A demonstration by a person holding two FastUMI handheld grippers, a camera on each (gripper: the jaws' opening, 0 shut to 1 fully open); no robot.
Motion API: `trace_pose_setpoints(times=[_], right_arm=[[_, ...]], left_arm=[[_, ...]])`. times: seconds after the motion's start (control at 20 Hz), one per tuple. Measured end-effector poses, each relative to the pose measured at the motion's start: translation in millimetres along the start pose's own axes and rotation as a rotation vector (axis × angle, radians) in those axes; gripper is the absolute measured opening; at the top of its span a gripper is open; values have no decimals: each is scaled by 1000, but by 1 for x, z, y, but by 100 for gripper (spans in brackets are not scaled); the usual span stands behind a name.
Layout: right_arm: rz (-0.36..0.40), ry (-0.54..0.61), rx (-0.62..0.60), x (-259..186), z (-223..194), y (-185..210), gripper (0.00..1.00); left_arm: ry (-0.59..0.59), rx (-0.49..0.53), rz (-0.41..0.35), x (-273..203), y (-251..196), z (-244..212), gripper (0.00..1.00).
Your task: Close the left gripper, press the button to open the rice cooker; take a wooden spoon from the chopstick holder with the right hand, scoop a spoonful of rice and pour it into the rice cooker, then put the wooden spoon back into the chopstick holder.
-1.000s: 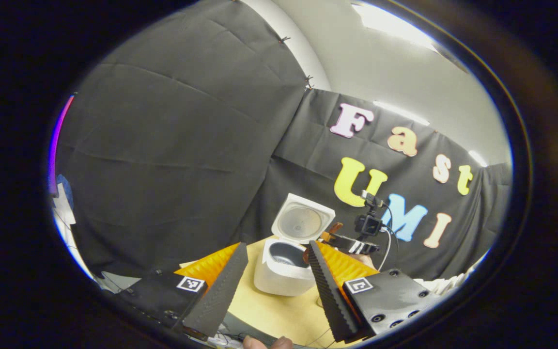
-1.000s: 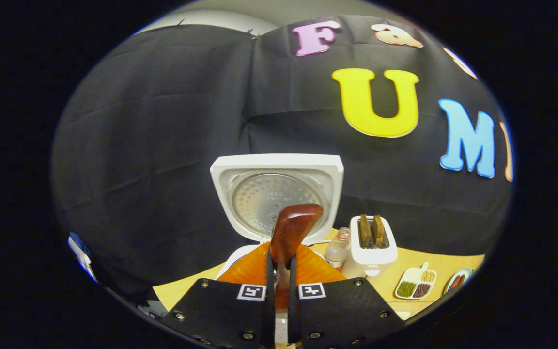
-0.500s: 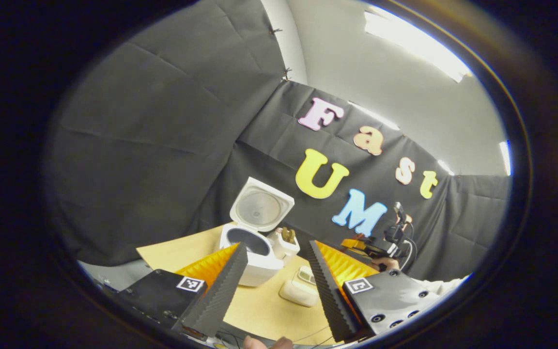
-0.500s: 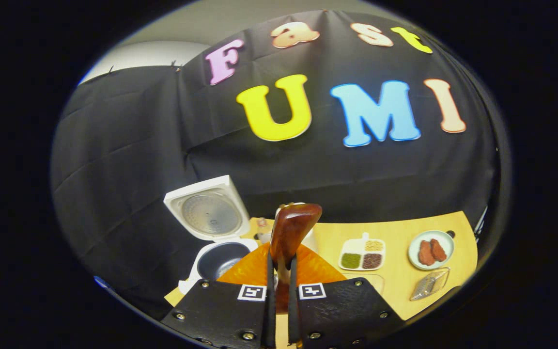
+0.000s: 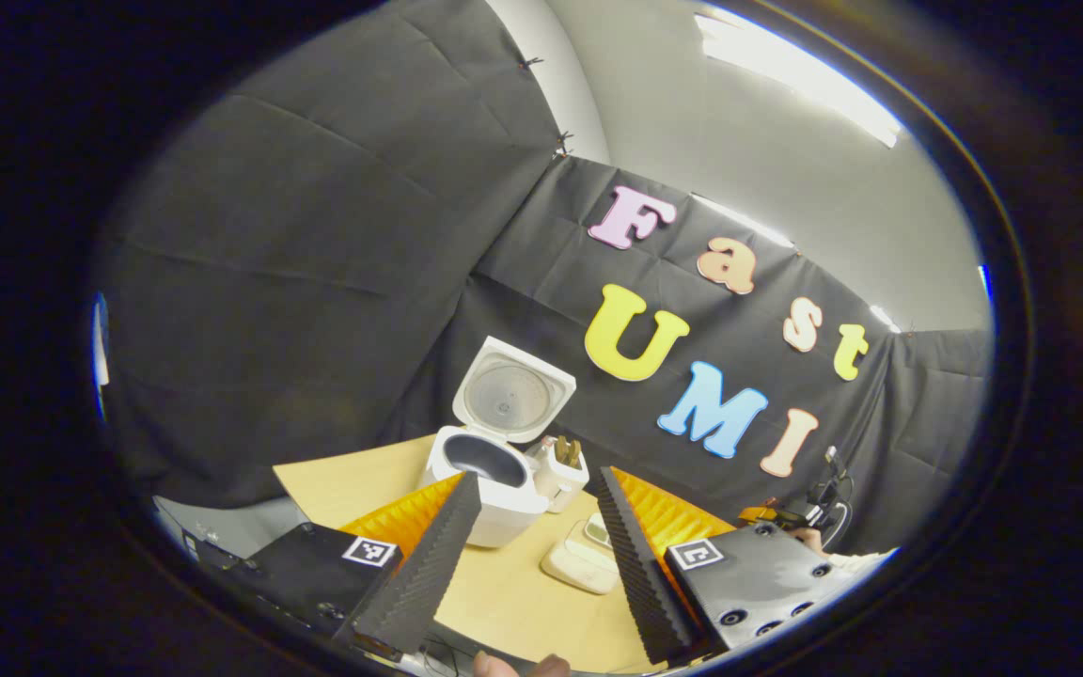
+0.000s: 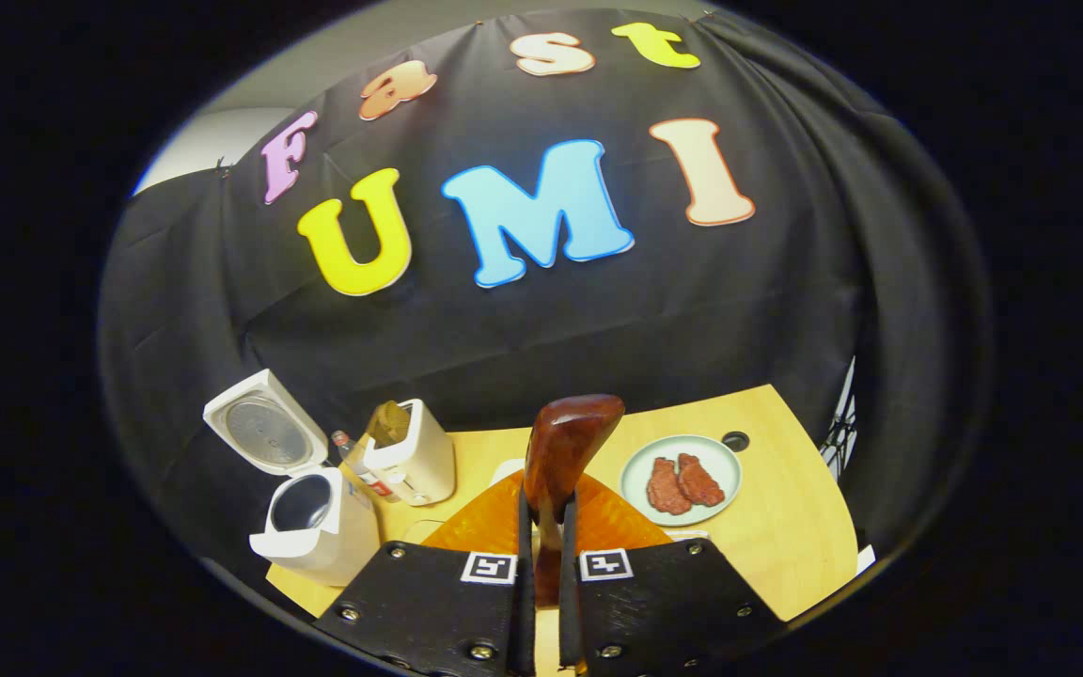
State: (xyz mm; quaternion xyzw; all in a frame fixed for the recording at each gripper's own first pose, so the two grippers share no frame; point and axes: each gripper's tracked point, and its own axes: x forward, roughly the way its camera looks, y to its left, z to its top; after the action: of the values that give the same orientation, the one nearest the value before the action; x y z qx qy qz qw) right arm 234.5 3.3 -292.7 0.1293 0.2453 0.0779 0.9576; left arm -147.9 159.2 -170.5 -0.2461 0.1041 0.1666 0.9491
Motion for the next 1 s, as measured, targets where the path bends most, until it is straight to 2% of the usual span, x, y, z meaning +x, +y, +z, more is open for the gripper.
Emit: trace_pose_setpoints(times=[0.15, 0.2, 0.25, 0.3, 0.45, 0.5, 0.55, 0.65, 0.7, 0.95, 1.0], right_arm=[[-7, 47, 6, 15, -21, -40, 10], [2, 55, 6, 23, -25, -47, 10], [2, 60, -6, 27, -28, -57, 10], [-3, 57, -23, 32, -30, -67, 10], [-4, 79, -18, 48, -42, -89, 11], [0, 94, -2, 53, -47, -94, 10], [-1, 102, 15, 60, -52, -99, 10], [-11, 123, 36, 70, -63, -108, 10], [-14, 138, 49, 75, -71, -111, 10], [-38, 192, 124, 85, -98, -128, 10], [-45, 205, 144, 84, -103, -131, 10]], left_arm=[[-7, 1, 51, -1, -36, -15, 89], [-16, -6, 62, -2, -48, -17, 96], [-24, -14, 73, -5, -59, -19, 96], [-20, -16, 86, -8, -70, -26, 83], [6, 17, 126, -12, -89, -42, 82], [29, 37, 130, -13, -96, -52, 96], [51, 64, 133, -14, -104, -59, 89], [77, 105, 137, -15, -117, -67, 89], [88, 114, 136, -16, -124, -69, 82], [115, 144, 152, -21, -129, -78, 82], [115, 147, 155, -22, -130, -79, 96]])
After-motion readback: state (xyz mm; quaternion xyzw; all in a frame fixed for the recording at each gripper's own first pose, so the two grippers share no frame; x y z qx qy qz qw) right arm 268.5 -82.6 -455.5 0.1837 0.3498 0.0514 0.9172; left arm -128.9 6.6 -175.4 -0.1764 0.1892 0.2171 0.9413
